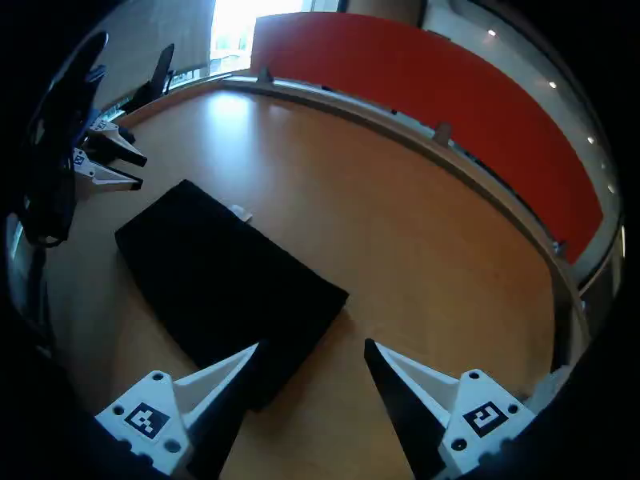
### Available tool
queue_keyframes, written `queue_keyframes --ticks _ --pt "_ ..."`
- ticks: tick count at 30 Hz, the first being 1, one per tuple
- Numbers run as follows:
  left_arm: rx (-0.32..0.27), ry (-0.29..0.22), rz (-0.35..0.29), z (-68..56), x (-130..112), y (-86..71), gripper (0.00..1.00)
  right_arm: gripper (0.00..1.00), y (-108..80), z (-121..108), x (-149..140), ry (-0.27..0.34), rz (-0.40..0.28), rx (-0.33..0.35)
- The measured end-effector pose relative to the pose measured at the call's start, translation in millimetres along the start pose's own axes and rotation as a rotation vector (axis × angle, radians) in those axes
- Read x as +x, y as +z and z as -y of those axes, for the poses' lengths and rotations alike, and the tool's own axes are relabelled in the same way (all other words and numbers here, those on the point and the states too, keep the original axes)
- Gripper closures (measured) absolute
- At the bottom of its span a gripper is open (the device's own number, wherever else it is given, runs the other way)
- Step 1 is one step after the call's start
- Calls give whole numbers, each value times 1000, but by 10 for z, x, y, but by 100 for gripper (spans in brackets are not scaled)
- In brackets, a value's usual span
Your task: Fold towel
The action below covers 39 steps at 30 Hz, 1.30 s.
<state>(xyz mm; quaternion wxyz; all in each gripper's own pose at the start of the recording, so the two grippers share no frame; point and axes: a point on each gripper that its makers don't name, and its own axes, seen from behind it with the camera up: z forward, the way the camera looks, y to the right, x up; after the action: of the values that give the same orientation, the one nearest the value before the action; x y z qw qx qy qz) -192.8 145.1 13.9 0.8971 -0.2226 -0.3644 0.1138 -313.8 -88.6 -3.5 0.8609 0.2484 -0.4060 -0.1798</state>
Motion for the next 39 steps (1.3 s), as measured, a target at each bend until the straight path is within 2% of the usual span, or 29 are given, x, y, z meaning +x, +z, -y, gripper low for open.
queue_keyframes --ticks 13,20,27,35,39 --pt "-14 -44 -4 -63 -113 -151 38 8 -80 142 -138 8 6 16" --pt "-23 -70 13 -120 -246 -250 46 8 -97 212 -210 10 9 26" --pt "-5 -103 2 -137 -339 -448 47 8 -117 283 -269 3 11 41" --pt "30 -153 4 -130 -521 -736 54 8 -116 343 -345 -15 18 61" --pt "58 -184 2 -111 -624 -896 9 8 -119 370 -385 -23 24 72"
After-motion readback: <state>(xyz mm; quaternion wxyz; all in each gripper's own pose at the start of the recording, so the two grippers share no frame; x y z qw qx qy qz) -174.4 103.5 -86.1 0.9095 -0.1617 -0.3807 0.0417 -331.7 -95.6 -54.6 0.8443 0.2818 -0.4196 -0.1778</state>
